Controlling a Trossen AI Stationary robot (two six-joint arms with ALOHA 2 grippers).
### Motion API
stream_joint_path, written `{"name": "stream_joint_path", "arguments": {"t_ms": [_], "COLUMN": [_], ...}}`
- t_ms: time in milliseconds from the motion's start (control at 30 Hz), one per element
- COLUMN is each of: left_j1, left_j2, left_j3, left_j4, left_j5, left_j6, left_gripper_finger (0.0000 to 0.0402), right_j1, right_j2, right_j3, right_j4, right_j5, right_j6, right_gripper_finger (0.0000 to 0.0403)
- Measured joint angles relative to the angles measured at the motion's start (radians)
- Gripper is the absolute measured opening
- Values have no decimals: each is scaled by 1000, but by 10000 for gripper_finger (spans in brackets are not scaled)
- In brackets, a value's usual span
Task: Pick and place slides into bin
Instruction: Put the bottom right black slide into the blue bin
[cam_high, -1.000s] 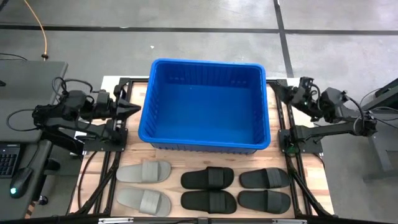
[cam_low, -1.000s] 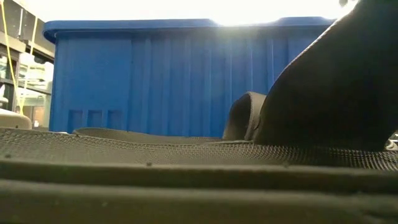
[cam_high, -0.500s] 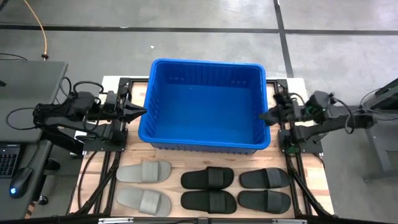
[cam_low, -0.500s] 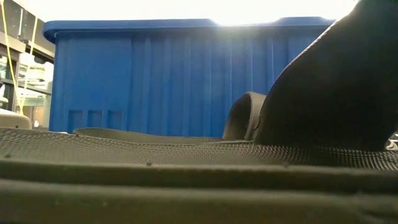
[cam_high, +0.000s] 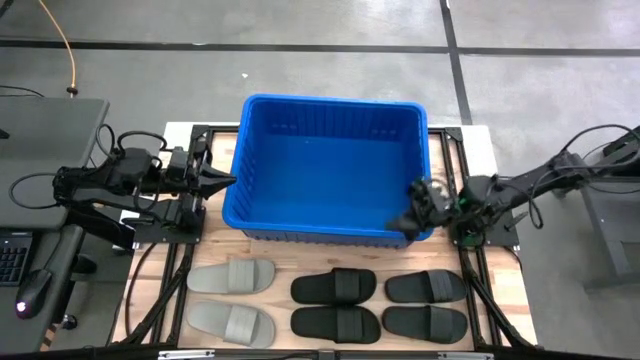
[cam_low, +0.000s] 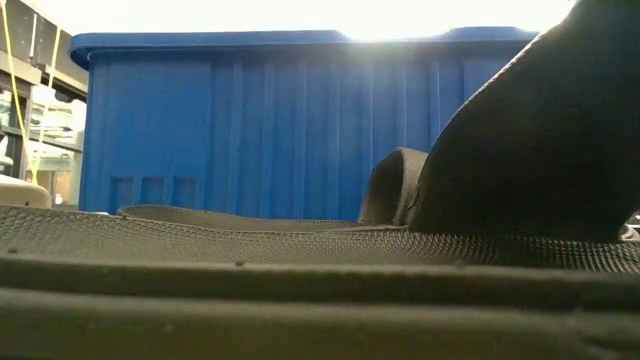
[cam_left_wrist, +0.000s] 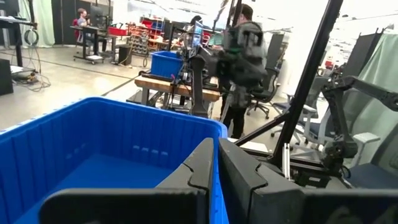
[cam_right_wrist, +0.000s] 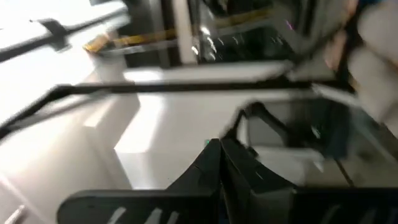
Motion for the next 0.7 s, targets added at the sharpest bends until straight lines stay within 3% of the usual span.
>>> {"name": "stream_joint_path", "arguments": {"t_ms": [67,233,467,700], "left_j1": [0,0,0,0], "left_j2": [0,0,0,0], "left_j3": [0,0,0,0], "left_j4": [-6,-33,-114,-127], "left_j5": [8,65,86,67], "left_j6": [0,0,-12,-11], "left_gripper_finger": [17,17,15,14], "right_j1": [17,46,126,269], "right_j2": [19,60,99,106], "right_j3": [0,0,0,1], "right_j4": [-70,-261,-231,-167], "right_j5": [-20,-203,-319,-245], "right_j6": [47,218,243,315], "right_gripper_finger": [0,0,0,0]}}
